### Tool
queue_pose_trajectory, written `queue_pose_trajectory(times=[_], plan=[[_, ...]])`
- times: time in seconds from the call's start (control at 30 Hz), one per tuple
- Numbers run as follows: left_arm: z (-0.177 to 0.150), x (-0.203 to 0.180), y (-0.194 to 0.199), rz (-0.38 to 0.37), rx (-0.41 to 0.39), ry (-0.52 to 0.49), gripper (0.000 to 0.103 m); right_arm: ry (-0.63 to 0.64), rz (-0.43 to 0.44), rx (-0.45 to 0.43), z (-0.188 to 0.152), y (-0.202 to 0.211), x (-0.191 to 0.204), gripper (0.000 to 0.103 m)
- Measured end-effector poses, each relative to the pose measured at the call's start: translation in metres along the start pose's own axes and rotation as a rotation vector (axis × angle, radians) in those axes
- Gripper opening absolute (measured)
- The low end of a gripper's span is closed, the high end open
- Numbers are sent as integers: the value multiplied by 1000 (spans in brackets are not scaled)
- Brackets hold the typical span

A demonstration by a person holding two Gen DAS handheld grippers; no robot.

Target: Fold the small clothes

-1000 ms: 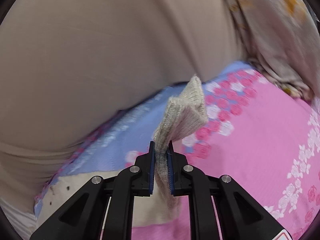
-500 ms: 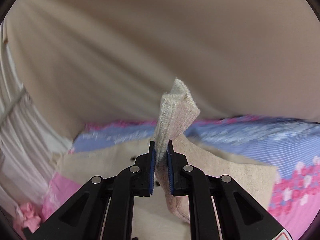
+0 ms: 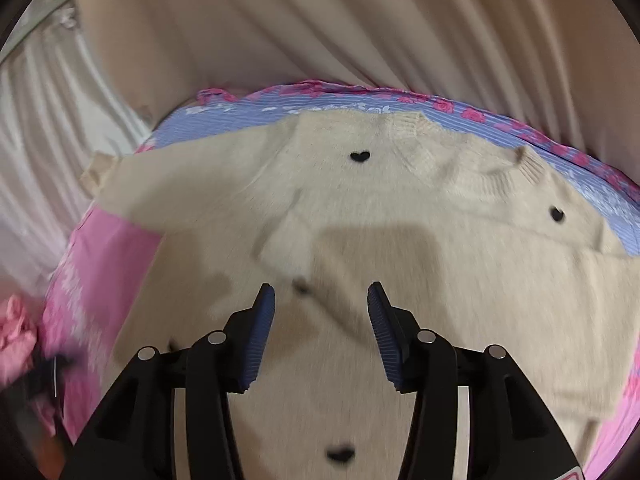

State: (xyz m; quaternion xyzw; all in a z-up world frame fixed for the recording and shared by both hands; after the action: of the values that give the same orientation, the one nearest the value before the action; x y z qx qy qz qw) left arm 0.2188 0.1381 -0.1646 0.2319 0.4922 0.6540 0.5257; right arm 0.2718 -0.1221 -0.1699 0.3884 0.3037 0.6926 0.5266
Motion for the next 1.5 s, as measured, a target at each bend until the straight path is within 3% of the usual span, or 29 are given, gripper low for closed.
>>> queue_pose_trajectory(times=[0.17, 0.33, 0.43, 0.53, 0.57, 0.6, 0.63, 0.67, 0.73, 0.83, 0.97, 1.07, 1.13, 1.23, 1.33, 1.43, 1.5], plan=[[101, 57, -50, 2, -39, 203, 97, 20, -84, 41, -54, 39, -14, 55], [199, 114, -91, 20, -122, 373, 97, -83, -115, 110, -103, 65, -35, 55], [227, 141, -124, 65, -100, 426, 97, -143, -137, 143, -119, 69, -41, 57], [238, 157, -146, 20, -81, 520, 95, -162, -160, 153, -122, 74, -45, 58], [246, 159, -143, 15, -137, 525, 88, -166, -164, 150, -121, 75, -46, 60], [250, 157, -145, 6, -143, 519, 79, -166, -166, 150, -120, 75, -45, 62], [253, 152, -150, -37, -128, 515, 47, -165, -169, 149, -119, 75, -44, 62], [252, 149, -154, -54, -115, 524, 23, -159, -170, 149, -118, 75, -43, 63], [253, 146, -152, -71, -127, 551, 9, -144, -170, 156, -115, 71, -40, 63], [267, 129, -126, -87, -197, 491, 5, -138, -159, 154, -114, 69, -35, 64], [287, 56, -61, -132, -328, 265, 5, -132, -144, 145, -114, 71, -32, 64], [288, -28, -8, -257, -390, 102, 5, -150, -128, 126, -114, 75, -33, 64], [278, -84, 28, -323, -431, -21, 5, -161, -124, 106, -114, 80, -35, 64], [237, -183, 74, -429, -452, -220, 5, -190, -121, 73, -116, 90, -44, 64], [168, -284, 81, -544, -363, -383, 6, -244, -127, 27, -120, 104, -61, 64], [92, -336, 56, -564, -237, -472, 11, -310, -147, -12, -129, 119, -86, 65], [28, -361, 12, -504, -118, -542, 38, -365, -169, -32, -140, 128, -108, 66]])
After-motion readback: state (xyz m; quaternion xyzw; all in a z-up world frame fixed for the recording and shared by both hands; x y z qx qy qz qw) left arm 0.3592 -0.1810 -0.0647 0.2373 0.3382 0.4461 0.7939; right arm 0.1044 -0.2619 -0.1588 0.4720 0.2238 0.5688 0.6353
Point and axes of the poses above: each gripper's, at about its wrist camera, not at the fingertips, and y roughly against the way its jaws point, x to its left, z to its top, the point moved 10 cm from there along -y, roughly the way its jaws point, and after that the axes turned 3 degrees about z, right-handed, at the moved point
